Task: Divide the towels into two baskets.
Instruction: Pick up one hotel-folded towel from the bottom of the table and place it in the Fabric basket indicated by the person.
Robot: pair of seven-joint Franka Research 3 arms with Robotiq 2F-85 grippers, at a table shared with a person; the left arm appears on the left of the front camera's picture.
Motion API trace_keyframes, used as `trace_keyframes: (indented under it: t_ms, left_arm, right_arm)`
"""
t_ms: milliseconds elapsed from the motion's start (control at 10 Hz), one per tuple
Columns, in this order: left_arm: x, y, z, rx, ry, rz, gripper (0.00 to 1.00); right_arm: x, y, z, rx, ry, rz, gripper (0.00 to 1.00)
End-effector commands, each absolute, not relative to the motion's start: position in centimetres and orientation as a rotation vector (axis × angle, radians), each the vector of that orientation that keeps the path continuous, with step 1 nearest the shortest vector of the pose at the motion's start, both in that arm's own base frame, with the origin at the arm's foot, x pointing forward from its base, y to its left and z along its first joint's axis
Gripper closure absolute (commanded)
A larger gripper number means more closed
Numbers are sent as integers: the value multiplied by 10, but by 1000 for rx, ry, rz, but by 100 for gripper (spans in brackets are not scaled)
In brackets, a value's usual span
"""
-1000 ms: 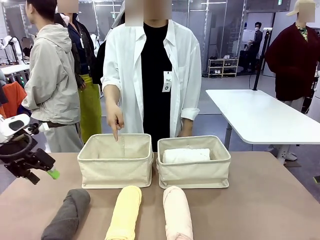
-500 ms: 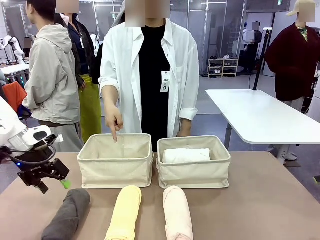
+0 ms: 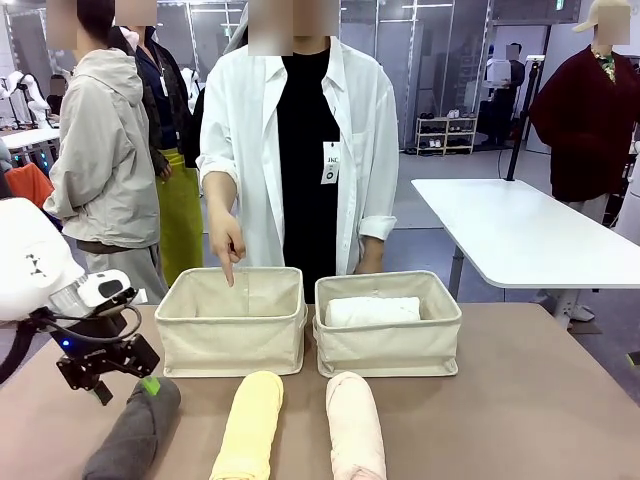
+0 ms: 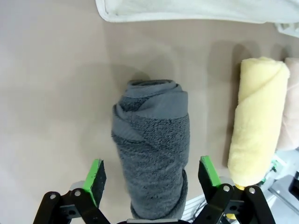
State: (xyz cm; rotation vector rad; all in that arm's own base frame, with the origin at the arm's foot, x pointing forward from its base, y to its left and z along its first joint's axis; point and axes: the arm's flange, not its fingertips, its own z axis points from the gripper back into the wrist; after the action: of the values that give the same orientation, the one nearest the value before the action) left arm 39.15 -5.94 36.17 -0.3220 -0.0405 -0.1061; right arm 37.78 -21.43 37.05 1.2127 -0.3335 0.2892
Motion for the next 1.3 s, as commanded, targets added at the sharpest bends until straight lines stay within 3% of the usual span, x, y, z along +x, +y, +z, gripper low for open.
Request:
trace_keyframes:
  t_ms: [0, 700, 1200]
  left_arm:
    - [290, -67, 315, -277, -60, -69, 0]
    - [277, -64, 278, -164, -80, -14, 0]
    - [273, -61, 272, -133, -80, -11, 50]
  right_arm:
    - [376, -211, 370, 1208, -365, 289, 0]
    - [376, -211, 370, 1208, -365, 289, 0]
    - [376, -211, 370, 1208, -365, 289, 0]
